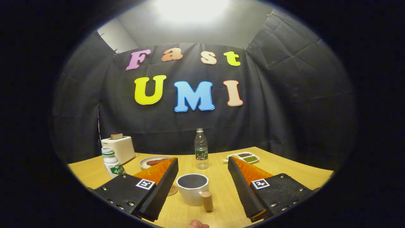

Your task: Take the bottle from table, then pour the juice into the cup, finally place the bottle on the coaster

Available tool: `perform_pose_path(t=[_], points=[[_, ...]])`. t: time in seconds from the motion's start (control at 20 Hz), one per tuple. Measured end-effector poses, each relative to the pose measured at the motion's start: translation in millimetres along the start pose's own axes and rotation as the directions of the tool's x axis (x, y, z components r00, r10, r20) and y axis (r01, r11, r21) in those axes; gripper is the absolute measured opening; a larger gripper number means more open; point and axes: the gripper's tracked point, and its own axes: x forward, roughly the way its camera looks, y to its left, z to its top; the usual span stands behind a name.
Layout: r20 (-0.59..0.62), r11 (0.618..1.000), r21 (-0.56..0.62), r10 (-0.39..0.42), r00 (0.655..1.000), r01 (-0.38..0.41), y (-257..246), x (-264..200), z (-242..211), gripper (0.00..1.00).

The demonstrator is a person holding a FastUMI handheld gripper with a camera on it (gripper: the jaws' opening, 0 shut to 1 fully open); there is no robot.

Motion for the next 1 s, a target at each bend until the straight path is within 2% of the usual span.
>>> perform_pose_path(t=[0.35,0.6,1.0], points=[[-0.011,0.984,0.096,0.15,0.989,-0.148,95,-27,-22,0.95],[-0.01,0.958,0.046,0.284,0.959,-0.283,154,-37,-34,0.95],[-0.046,0.944,0.001,0.33,0.943,-0.33,194,-11,-60,0.95]])
